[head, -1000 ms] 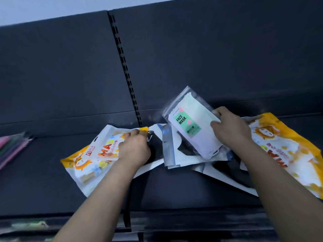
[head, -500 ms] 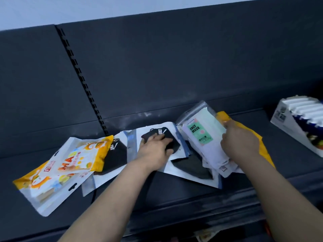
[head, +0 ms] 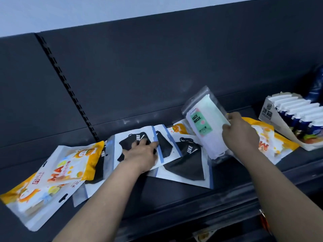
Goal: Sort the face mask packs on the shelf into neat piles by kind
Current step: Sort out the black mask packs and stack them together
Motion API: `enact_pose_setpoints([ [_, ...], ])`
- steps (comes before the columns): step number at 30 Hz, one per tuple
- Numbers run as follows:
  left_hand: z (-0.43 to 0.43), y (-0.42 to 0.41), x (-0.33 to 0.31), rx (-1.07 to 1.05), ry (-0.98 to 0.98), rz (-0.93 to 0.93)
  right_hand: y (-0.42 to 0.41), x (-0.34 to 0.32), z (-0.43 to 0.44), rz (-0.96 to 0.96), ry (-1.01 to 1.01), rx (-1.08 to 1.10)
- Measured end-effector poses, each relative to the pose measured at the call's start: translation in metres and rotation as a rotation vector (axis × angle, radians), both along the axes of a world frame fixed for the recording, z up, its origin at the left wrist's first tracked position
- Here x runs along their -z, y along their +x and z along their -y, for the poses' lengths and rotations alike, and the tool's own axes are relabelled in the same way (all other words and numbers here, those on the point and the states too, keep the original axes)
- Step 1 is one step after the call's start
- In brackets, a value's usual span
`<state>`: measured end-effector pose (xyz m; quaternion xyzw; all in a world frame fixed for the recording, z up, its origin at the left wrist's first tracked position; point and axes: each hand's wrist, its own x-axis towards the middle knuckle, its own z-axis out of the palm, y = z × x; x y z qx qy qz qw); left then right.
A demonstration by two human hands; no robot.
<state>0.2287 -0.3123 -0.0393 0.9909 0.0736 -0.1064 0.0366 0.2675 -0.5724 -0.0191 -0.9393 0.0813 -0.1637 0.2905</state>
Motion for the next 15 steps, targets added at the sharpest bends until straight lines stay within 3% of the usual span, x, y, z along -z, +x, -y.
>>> enact_pose_setpoints([
  [4,-0.011,0.003,-0.008,-0.095,0.155,-0.049,-0.002,-0.011,-0.010,0.065,0.077,-0.072],
  [7,-0.008,0.002,-0.004,0.095,0.046,0.073,-0.001,-0.019,-0.017,0.060,0.245,-0.143],
  [9,-0.005,-0.001,0.002,0.217,-0.044,0.033,0.001,-0.020,-0.022,0.048,0.323,-0.187],
  [13,-0.013,-0.007,0.002,0.142,-0.063,0.018,0.001,-0.011,-0.038,0.009,0.481,-0.284],
  [15,-0.017,-0.011,-0.006,0.066,-0.073,0.180,-0.002,-0.005,-0.052,-0.024,0.597,-0.325],
])
